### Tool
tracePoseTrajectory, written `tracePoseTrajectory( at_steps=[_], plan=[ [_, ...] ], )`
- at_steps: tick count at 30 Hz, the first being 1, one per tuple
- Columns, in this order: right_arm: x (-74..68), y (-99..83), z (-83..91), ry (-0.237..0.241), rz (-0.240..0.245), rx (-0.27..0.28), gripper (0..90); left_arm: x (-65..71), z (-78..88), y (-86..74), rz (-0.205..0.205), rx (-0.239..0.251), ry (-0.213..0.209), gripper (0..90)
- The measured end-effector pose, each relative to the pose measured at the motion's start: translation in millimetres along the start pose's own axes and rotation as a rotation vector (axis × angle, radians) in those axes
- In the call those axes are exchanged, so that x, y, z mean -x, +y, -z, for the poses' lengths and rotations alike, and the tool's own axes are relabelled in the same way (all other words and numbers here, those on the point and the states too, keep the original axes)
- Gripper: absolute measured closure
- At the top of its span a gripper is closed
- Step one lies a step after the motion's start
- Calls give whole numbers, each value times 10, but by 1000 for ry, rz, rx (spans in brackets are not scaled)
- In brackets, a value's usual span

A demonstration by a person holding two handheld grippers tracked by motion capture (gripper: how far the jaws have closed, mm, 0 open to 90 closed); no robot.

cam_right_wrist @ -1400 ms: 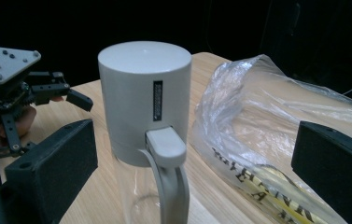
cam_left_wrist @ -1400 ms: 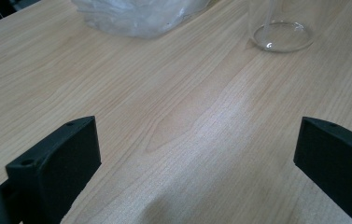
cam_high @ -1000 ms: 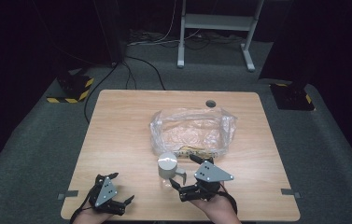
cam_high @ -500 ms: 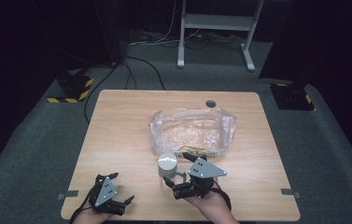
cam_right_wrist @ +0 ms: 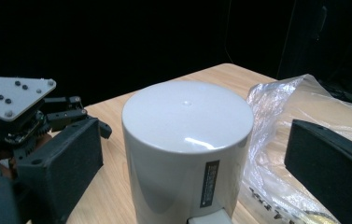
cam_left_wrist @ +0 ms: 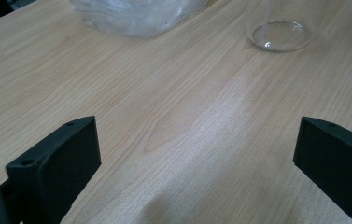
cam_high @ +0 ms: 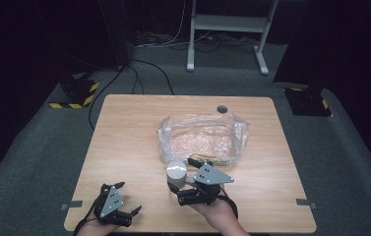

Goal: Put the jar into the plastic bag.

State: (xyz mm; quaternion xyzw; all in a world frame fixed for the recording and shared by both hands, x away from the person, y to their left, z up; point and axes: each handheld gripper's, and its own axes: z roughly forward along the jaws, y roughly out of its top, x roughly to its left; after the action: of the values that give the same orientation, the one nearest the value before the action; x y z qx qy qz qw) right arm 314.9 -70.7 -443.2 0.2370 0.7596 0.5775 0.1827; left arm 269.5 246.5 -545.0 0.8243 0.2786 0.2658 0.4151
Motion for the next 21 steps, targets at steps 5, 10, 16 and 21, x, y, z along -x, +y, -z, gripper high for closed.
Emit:
tracePoseTrajectory(
  at_steps=[5, 10, 16, 21],
  plan=[
    [7, -12, -30, 8, -14, -3, 86, -4, 0, 0, 5, -1, -1, 11],
    [-2, -15, -53, 24, -10, 8, 155, -2, -2, 1, 2, -3, -1, 11],
    [6, -32, -69, 44, -17, 12, 212, -3, -3, 1, 4, -3, -2, 12],
    [8, -34, -78, 58, -15, 18, 254, -2, -5, 3, 1, -6, -2, 13]
  ],
)
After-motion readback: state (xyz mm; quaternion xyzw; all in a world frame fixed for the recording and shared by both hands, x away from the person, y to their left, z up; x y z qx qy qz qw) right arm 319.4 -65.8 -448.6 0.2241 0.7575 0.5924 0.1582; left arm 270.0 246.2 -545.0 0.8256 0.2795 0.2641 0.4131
